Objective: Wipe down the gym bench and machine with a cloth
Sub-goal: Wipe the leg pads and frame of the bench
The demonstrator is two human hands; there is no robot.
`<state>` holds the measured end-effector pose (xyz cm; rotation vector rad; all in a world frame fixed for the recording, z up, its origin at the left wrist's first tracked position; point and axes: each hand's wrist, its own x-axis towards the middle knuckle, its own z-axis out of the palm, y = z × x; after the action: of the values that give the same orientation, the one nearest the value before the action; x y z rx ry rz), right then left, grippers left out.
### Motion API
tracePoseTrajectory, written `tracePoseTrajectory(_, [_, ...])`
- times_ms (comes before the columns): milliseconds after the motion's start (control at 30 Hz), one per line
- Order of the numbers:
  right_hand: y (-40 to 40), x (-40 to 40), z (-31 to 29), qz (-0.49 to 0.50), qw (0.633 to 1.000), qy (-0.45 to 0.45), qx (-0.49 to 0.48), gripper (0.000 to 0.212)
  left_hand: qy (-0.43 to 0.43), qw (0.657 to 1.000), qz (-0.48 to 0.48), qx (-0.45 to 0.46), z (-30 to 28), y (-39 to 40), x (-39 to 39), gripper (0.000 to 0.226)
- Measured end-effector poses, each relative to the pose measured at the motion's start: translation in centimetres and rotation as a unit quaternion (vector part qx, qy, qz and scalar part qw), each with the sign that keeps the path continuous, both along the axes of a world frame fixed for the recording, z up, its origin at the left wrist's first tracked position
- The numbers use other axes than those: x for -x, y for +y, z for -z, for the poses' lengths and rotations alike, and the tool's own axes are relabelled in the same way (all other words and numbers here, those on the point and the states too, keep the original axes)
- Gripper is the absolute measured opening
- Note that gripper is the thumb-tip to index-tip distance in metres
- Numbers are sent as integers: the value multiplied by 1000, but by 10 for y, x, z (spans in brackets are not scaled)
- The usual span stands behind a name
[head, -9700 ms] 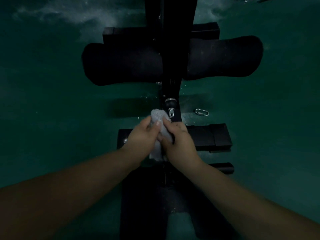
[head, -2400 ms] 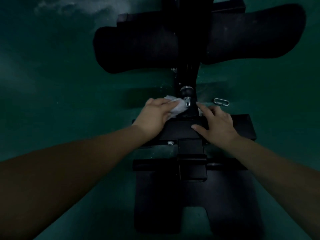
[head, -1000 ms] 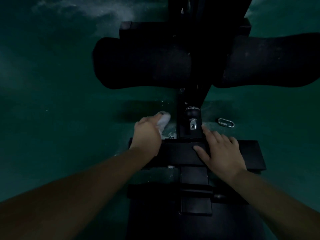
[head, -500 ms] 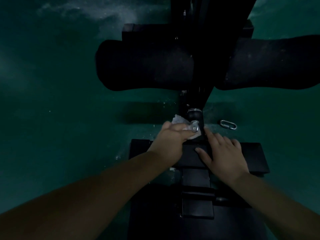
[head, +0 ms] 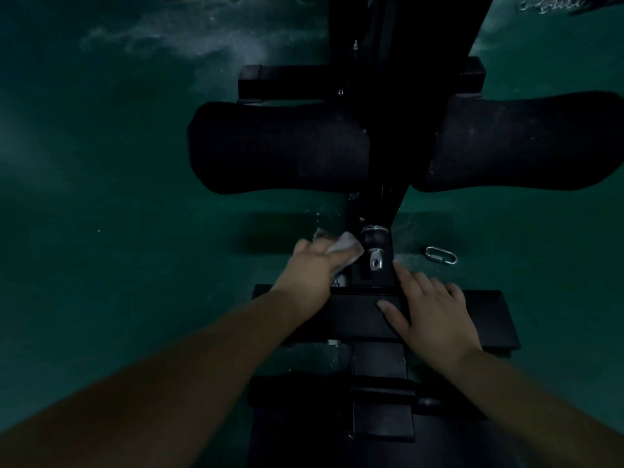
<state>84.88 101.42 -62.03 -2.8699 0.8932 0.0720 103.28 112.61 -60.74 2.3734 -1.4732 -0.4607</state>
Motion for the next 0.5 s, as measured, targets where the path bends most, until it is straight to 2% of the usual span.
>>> tracePoseTrajectory(67, [0, 0, -3, -4, 1000, 8, -17, 86, -27, 997, -47, -56, -1, 0, -11, 73])
tracePoseTrajectory(133, [0, 0, -6, -6, 1000, 15, -24, 88, -40, 995, -79, -36, -4, 9, -19, 76])
tracePoseTrajectory(233, [0, 0, -6, 1, 1000, 19, -19, 89, -15, 999, 28, 5, -6, 19, -6, 75])
tracePoseTrajectory(300, [0, 0, -6, 0, 1000, 20, -22, 89, -23, 997, 58, -32, -4, 15, -5, 76])
tracePoseTrajectory(367, [0, -1, -7, -1, 999, 24, -27, 90, -35, 993, 8, -111, -5, 5, -17, 69])
tracePoseTrajectory(400, [0, -1, -6, -1, 999, 26, -29, 90, -43, 991, -19, -123, -7, 1, -22, 65])
tracePoseTrajectory(433, [0, -1, -7, -2, 999, 26, -30, 90, -50, 992, -47, -105, -11, -2, -22, 61])
tracePoseTrajectory(500, [0, -1, -7, -1, 999, 27, -28, 90, -21, 994, -111, -10, -17, -4, -16, 45])
